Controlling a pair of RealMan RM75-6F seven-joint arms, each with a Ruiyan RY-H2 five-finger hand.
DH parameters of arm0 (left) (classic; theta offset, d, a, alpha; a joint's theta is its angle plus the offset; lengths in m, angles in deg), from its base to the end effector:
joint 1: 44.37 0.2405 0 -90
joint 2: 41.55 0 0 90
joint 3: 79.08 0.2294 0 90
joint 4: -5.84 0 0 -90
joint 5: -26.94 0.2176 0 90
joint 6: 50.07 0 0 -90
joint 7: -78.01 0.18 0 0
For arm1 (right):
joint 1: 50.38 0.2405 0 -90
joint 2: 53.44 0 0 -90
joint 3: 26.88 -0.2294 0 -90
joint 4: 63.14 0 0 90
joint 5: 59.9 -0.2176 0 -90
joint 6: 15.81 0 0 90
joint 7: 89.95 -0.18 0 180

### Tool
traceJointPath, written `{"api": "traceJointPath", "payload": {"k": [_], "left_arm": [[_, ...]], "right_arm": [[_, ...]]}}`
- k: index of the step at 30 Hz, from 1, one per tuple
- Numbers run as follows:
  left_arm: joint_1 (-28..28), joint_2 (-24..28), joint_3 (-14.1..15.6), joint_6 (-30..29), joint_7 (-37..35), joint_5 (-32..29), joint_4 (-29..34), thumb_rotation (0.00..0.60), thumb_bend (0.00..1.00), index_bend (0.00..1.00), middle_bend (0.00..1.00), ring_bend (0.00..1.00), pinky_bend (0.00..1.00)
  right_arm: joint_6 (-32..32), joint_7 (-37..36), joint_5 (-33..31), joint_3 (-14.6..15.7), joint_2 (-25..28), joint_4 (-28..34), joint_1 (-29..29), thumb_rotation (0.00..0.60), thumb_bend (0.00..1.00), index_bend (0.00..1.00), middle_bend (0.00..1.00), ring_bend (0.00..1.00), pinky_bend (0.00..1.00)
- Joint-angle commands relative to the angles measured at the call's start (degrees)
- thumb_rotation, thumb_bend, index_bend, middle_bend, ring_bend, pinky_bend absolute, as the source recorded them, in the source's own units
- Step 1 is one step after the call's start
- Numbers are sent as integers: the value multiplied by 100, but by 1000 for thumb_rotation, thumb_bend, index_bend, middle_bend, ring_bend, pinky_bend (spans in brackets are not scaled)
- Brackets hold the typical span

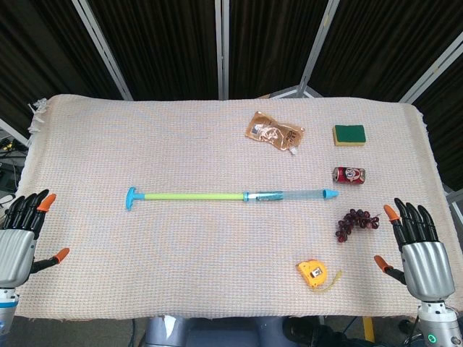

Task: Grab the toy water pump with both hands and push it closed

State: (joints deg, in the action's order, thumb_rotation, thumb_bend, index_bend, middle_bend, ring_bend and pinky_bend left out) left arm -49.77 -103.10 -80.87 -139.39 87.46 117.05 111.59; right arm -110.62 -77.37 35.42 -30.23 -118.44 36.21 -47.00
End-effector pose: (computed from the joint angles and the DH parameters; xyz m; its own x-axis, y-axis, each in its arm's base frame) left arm -0.2283 0.2089 0.1404 0.3735 -0.0550 0.9260 0.9213 -0.0944 -0.3772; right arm -0.2304 -0.2037 0.1477 0.4504 0.1865 0.8731 -0.8715 -0.1205 0.4753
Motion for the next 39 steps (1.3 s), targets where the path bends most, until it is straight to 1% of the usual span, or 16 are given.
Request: {"api": "traceJointPath", "payload": {"k": [1, 8, 9, 10, 11, 12, 13, 14, 15, 17, 18, 20, 22, 24, 30, 39], "left_arm": [[5, 5, -9, 3, -9, -10, -6, 600, 0, 0, 0, 0, 0], [3, 3, -35, 38, -7, -54, -26, 600, 0, 0, 0, 0, 0], [-6, -2, -47, 48, 1, -62, -33, 600, 0, 0, 0, 0, 0], [-12, -9, -55, 57, 9, -72, -40, 600, 0, 0, 0, 0, 0], [-23, -19, -67, 74, 17, -89, -52, 600, 0, 0, 0, 0, 0], [-37, -31, -77, 102, 20, -112, -63, 600, 0, 0, 0, 0, 0], [-54, -41, -87, 141, 22, -144, -77, 600, 0, 0, 0, 0, 0], [-74, -51, -103, 183, 30, -187, -93, 600, 0, 0, 0, 0, 0], [-98, -71, -130, 231, 68, -255, -128, 600, 0, 0, 0, 0, 0], [-145, -134, -174, 333, 159, -398, -222, 600, 0, 0, 0, 0, 0], [-171, -170, -187, 407, 158, -477, -262, 600, 0, 0, 0, 0, 0], [-213, -227, -213, 509, 199, -599, -340, 600, 0, 0, 0, 0, 0], [-242, -282, -236, 566, 264, -686, -375, 600, 0, 0, 0, 0, 0], [-262, -318, -248, 598, 316, -728, -394, 600, 0, 0, 0, 0, 0], [-298, -391, -259, 676, 418, -840, -456, 600, 0, 0, 0, 0, 0], [-400, -535, -308, 910, 565, -1160, -639, 600, 0, 0, 0, 0, 0]], "right_arm": [[22, 11, -2, -4, -8, -2, 1, 600, 0, 0, 0, 0, 0], [276, -38, -82, -11, -30, 18, 90, 600, 0, 0, 0, 0, 0], [421, -110, -151, -40, -24, 45, 168, 600, 0, 0, 33, 14, 0], [520, -155, -200, -75, -16, 47, 229, 600, 0, 0, 98, 77, 0], [648, -193, -254, -131, -26, 25, 323, 600, 0, 0, 259, 248, 12], [811, -200, -326, -192, -44, -17, 434, 600, 0, 0, 470, 479, 130], [996, -204, -397, -259, -72, -70, 566, 600, 0, 0, 602, 637, 260], [1205, -223, -493, -329, -108, -130, 706, 600, 0, 0, 751, 800, 487], [1512, -251, -630, -430, -164, -223, 917, 600, 0, 0, 839, 891, 705], [2132, -266, -939, -614, -281, -410, 1323, 600, 0, 0, 927, 970, 883], [2488, -242, -1126, -710, -360, -529, 1550, 600, 0, 0, 959, 991, 942], [2981, -117, -1456, -876, -583, -813, 1917, 600, 0, 3, 990, 1000, 991], [3429, -19, -1767, -985, -853, -1134, 2246, 600, 0, 32, 1000, 1000, 1000], [3735, 79, -1985, -1051, -1065, -1422, 2491, 600, 0, 105, 1000, 1000, 1000], [4314, 391, -2425, -1134, -1581, -2251, 3031, 600, 0, 239, 1000, 1000, 1000], [4881, 743, -2963, -1074, -2245, -3246, 3580, 600, 0, 342, 1000, 1000, 1000]]}}
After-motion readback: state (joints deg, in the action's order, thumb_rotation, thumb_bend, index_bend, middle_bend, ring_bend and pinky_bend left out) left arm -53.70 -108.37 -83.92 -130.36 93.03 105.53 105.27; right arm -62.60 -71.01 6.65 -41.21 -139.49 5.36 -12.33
